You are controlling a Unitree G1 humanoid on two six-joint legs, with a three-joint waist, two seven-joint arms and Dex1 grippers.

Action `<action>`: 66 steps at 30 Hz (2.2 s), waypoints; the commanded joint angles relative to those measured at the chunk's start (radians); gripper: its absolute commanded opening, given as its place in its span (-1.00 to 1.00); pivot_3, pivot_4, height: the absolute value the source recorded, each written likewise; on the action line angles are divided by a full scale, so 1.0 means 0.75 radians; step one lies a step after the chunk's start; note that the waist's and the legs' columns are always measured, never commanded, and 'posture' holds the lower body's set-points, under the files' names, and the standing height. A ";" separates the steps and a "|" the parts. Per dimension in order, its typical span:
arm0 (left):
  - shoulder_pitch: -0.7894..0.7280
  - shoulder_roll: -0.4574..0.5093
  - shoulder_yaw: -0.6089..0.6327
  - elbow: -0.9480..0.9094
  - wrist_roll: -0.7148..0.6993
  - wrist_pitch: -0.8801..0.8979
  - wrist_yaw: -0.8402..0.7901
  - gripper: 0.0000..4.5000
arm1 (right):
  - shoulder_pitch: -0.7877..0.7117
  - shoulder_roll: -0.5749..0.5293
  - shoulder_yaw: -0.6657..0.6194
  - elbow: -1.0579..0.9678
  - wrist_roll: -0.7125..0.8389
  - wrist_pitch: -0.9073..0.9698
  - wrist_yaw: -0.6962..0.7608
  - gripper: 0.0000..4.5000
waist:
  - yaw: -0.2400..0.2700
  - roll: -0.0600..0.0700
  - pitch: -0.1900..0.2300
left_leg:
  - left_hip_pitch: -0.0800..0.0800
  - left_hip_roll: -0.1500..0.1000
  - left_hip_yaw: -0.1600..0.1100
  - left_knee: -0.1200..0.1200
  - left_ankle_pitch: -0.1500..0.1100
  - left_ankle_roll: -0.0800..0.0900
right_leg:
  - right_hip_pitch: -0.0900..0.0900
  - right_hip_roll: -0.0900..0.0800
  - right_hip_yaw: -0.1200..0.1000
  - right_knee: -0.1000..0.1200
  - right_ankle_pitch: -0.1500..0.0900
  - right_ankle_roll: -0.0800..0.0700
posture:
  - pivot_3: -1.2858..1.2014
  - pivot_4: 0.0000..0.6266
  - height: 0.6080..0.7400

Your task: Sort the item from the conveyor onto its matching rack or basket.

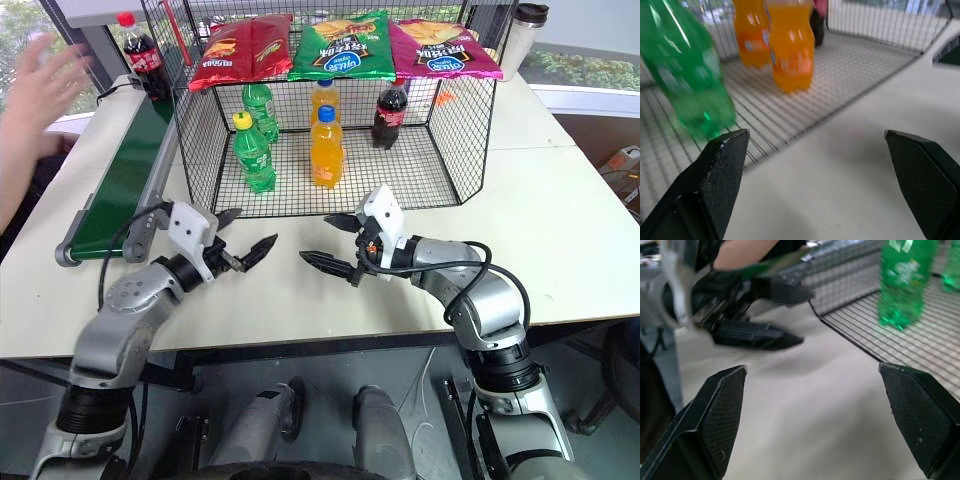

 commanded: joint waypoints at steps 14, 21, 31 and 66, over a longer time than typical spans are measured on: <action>0.186 0.046 0.674 -0.062 -0.077 0.105 0.323 1.00 | -0.144 0.006 0.034 -0.065 0.096 0.006 0.110 0.94 | 0.005 -0.001 0.000 | 0.000 0.000 0.000 -0.001 0.000 0.000 | 0.000 0.000 0.000 0.000 0.000 0.000 | 0.03 -0.52 0.97; 0.139 0.056 0.682 0.122 -0.075 0.040 0.348 1.00 | -0.148 0.018 0.045 -0.065 0.113 0.010 0.105 0.94 | 0.004 -0.001 0.000 | 0.000 0.000 0.000 -0.001 0.000 0.000 | 0.000 0.000 0.000 -0.001 0.000 0.000 | 0.03 -0.52 0.97; 0.016 0.088 0.622 0.344 -0.033 -0.058 0.338 1.00 | -0.107 -0.006 0.039 -0.092 0.110 0.020 0.080 0.94 | 0.001 -0.001 0.000 | 0.000 0.000 0.000 -0.001 0.000 0.000 | -0.001 0.000 0.000 -0.001 0.000 0.000 | 0.03 -0.52 0.97; -0.229 0.162 0.612 0.206 -0.450 0.103 0.197 0.29 | -0.105 -0.030 0.030 -0.115 0.113 0.035 0.026 1.00 | 0.001 -0.004 0.001 | -0.001 0.000 -0.001 -0.001 0.000 0.000 | -0.001 0.000 -0.001 -0.001 0.001 0.000 | 0.03 -0.52 0.97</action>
